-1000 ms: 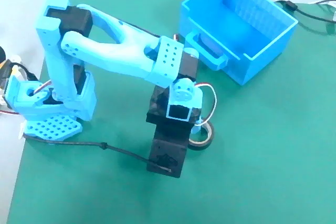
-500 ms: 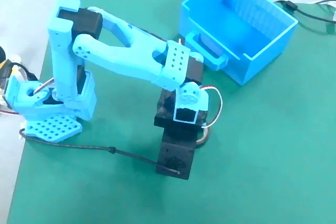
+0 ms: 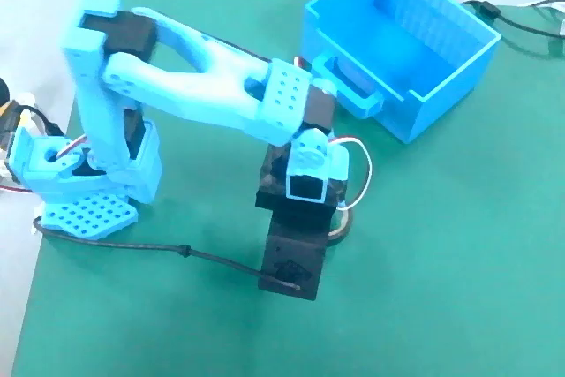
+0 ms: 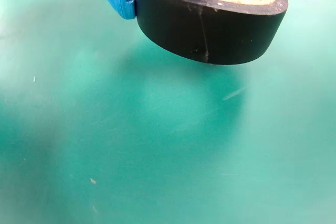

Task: Put the tape in the box

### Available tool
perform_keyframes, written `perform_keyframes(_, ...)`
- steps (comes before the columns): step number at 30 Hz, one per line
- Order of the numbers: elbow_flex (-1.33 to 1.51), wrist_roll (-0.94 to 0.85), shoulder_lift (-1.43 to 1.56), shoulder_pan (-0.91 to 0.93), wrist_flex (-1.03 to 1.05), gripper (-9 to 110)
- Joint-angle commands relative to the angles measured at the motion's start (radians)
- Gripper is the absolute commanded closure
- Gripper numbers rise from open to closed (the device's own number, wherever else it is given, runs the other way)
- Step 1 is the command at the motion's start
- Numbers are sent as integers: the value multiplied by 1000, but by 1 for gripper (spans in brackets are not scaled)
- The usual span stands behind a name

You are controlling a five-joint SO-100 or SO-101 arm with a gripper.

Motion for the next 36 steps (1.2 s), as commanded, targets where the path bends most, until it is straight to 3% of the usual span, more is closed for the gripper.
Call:
perform_keyframes(1, -63, -20, 192, 12, 51, 102)
perform_keyframes(9, -416, -15, 245, -32, 270, 102)
perform_keyframes(19, -982, 49, 2, -265, 422, 102)
perform_keyframes(26, -1164, 124, -179, -448, 413, 102)
perform_keyframes(36, -1164, 140, -301, -604, 310, 102)
